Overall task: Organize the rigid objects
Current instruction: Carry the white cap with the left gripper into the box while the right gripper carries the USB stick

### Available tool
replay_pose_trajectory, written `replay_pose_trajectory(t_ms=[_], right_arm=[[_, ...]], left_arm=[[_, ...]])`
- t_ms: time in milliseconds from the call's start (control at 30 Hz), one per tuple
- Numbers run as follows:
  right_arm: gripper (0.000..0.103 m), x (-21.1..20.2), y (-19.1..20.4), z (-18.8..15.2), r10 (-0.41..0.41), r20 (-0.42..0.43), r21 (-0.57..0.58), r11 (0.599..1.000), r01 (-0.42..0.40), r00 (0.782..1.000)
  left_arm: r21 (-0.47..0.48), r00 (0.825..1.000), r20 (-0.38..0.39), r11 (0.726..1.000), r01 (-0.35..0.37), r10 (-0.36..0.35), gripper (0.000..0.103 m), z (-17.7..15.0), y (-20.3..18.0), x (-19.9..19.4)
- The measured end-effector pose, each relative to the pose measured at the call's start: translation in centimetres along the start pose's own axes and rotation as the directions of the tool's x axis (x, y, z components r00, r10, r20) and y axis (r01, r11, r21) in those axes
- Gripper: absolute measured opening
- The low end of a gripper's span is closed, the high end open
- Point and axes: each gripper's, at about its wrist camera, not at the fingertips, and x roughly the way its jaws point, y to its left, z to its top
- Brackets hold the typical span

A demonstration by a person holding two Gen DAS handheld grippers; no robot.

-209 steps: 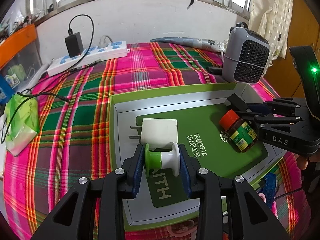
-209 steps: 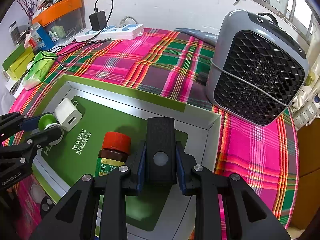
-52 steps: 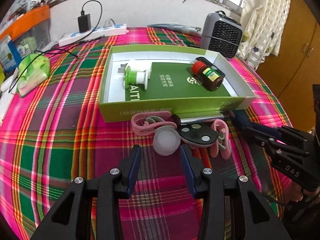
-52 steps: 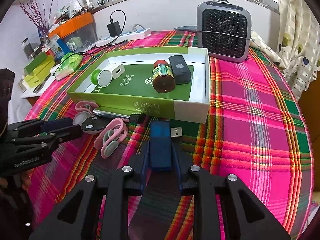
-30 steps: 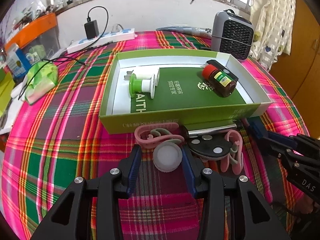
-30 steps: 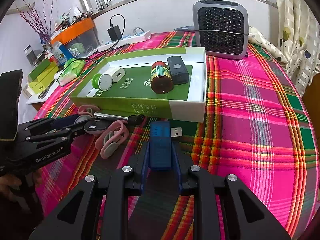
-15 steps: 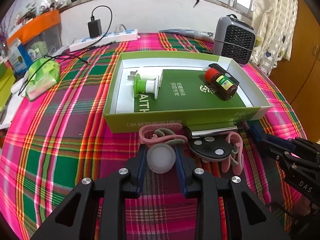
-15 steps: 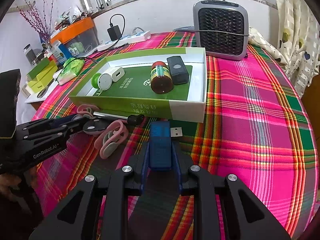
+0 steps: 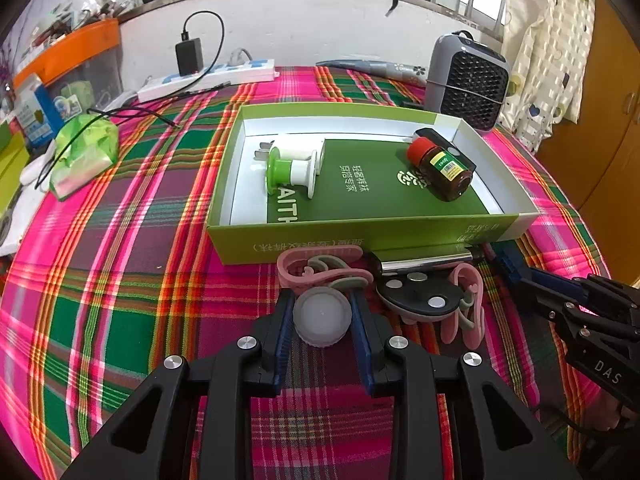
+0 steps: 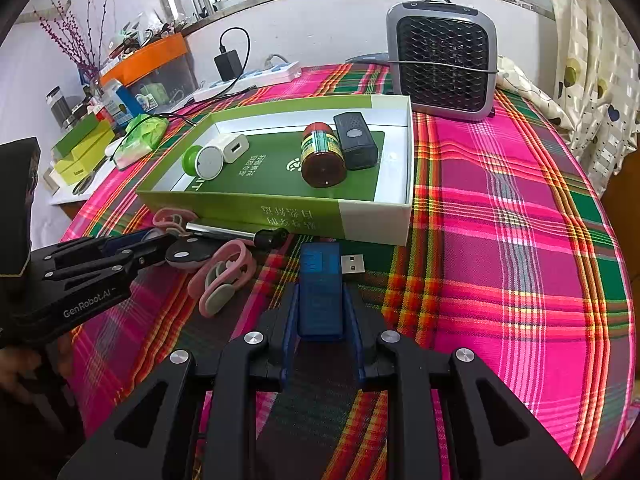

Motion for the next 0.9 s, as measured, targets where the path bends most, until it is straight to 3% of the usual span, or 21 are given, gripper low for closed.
replay_pose_trajectory(t_ms=[900], right_arm=[[0.023, -1.9, 0.5, 0.2, -0.020, 0.060, -0.013, 1.000, 0.020, 0.998]], left_arm=[[0.033, 0.998, 0.053, 0.999, 0.039, -0.041, 0.027, 0.3, -0.8, -3.3]])
